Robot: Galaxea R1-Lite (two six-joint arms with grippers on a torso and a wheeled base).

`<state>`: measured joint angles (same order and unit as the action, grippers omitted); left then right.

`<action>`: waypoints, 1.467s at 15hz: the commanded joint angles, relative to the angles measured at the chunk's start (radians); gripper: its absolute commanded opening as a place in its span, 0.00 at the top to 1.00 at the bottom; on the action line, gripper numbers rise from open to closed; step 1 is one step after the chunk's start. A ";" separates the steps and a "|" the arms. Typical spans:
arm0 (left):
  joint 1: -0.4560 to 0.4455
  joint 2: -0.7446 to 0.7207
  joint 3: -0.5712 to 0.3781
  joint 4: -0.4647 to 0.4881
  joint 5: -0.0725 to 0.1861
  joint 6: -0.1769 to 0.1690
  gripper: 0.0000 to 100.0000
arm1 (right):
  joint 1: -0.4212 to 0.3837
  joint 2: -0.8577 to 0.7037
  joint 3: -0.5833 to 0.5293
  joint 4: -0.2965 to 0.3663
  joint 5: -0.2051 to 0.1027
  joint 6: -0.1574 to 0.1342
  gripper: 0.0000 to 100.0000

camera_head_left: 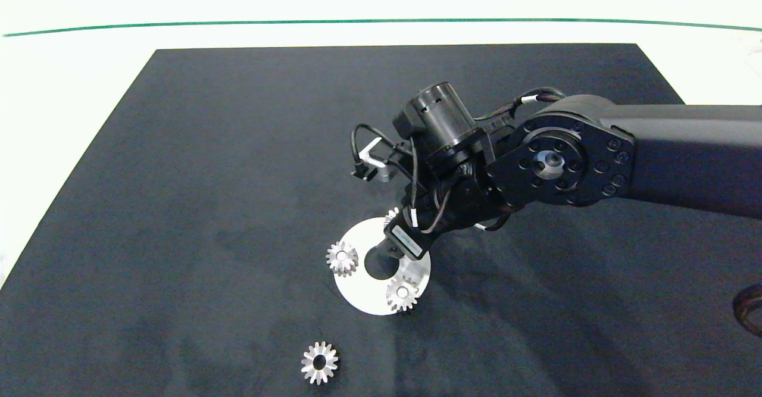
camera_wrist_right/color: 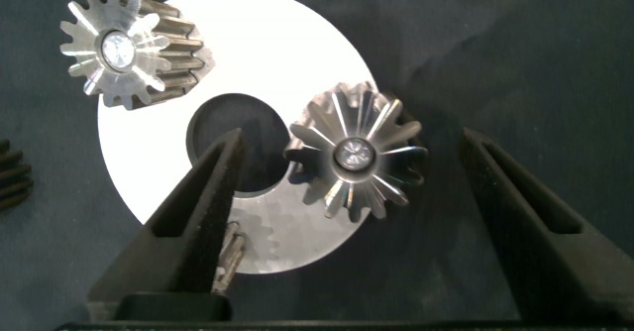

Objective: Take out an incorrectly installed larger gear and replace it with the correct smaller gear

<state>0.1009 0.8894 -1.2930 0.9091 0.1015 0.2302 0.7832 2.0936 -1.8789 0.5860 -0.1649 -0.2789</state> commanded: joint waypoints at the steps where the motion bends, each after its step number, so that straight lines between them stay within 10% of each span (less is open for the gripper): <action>1: -0.001 -0.010 0.000 0.005 0.001 0.003 0.00 | -0.002 0.002 -0.003 0.003 -0.002 -0.002 0.21; 22: -0.001 -0.026 0.006 0.002 0.001 0.021 0.00 | -0.005 0.011 0.001 -0.008 0.001 -0.002 0.63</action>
<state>0.0994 0.8640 -1.2868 0.9068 0.1015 0.2500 0.7772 2.1115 -1.8751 0.5762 -0.1645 -0.2789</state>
